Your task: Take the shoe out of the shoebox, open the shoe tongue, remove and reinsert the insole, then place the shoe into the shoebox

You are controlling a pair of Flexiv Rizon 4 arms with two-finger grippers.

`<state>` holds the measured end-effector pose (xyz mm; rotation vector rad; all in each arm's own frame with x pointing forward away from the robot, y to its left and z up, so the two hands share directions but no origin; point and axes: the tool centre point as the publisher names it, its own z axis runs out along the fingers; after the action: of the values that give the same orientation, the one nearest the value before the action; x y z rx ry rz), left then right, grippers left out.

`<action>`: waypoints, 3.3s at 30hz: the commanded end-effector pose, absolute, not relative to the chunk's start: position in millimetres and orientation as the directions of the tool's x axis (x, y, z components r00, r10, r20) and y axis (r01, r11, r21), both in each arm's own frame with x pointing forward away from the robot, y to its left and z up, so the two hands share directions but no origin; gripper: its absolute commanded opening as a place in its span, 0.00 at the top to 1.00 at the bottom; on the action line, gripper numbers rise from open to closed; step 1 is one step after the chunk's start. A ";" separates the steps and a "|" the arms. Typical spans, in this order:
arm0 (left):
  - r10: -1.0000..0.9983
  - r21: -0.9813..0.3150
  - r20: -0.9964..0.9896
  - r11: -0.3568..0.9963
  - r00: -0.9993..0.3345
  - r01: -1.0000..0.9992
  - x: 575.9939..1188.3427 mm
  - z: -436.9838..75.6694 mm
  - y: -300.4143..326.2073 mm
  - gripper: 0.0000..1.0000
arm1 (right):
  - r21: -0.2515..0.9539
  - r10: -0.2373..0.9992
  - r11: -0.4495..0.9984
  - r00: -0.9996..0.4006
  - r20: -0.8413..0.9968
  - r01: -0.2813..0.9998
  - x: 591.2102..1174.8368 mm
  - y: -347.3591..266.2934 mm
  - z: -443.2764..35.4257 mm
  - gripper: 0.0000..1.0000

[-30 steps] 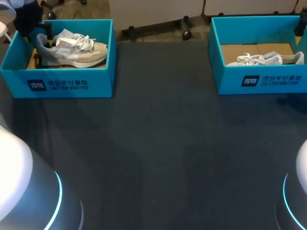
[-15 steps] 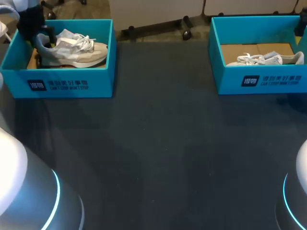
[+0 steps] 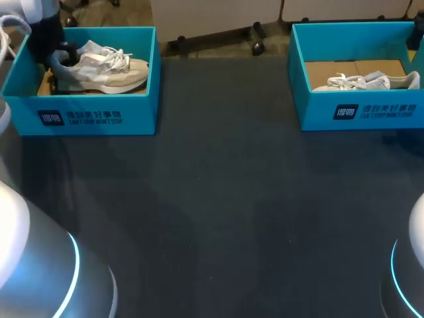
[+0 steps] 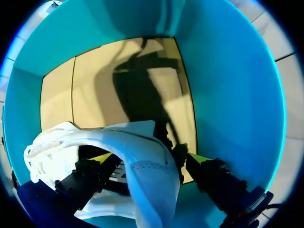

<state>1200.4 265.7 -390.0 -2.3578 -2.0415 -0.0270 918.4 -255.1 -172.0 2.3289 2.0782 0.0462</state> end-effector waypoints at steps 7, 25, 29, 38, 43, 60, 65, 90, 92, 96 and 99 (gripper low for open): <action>0.993 -0.019 0.011 -0.120 0.120 0.993 1208.0 -390.9 275.3 0.16 | 0.035 0.993 -0.115 0.114 0.008 0.993 918.3 -255.0 -172.2 0.00; 0.991 -0.030 0.027 -0.131 0.132 0.991 1207.3 -393.2 276.3 1.00 | 0.035 0.993 -0.115 0.114 0.008 0.993 918.3 -255.0 -172.2 0.00; 0.990 -0.034 0.035 -0.134 0.135 0.990 1206.1 -393.1 277.7 1.00 | 0.035 0.993 -0.115 0.114 0.008 0.993 918.3 -255.0 -172.2 0.00; 0.988 -0.042 0.051 -0.147 0.149 0.988 1196.2 -370.1 282.4 1.00 | 0.035 0.993 -0.115 0.114 0.008 0.993 918.3 -255.0 -172.2 0.00; 0.988 -0.027 0.071 -0.137 0.138 0.990 1193.7 -346.5 291.6 1.00 | 0.035 0.993 -0.115 0.114 0.008 0.993 918.3 -255.0 -172.2 0.00; 0.993 0.026 0.094 -0.079 0.076 0.997 1174.8 -264.5 297.8 1.00 | 0.035 0.993 -0.115 0.114 0.008 0.993 918.3 -255.0 -172.2 0.00; 0.990 0.096 0.117 -0.091 0.079 0.991 1154.8 -224.4 295.6 1.00 | 0.035 0.993 -0.115 0.114 0.008 0.993 918.3 -255.0 -172.2 0.00; 0.977 0.217 0.183 -0.145 0.106 0.965 984.3 -130.9 270.3 1.00 | 0.035 0.993 -0.115 0.114 0.008 0.993 918.3 -255.0 -172.2 0.00; 0.976 0.207 0.194 -0.141 0.101 0.968 966.6 -132.8 261.1 1.00 | 0.035 0.993 -0.115 0.114 0.008 0.993 918.3 -255.0 -172.2 0.00; 0.976 0.195 0.201 -0.120 0.080 0.973 933.3 -134.8 244.6 1.00 | 0.035 0.993 -0.115 0.114 0.008 0.993 918.3 -255.0 -172.2 0.00; 0.978 0.193 0.194 -0.119 0.081 0.974 909.8 -135.9 233.9 1.00 | 0.035 0.993 -0.115 0.114 0.008 0.993 918.3 -255.0 -172.2 0.00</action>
<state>991.2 235.1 -140.5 -2.1865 -2.0161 -0.1309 918.3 -255.1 -172.1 2.3289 2.0782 0.0464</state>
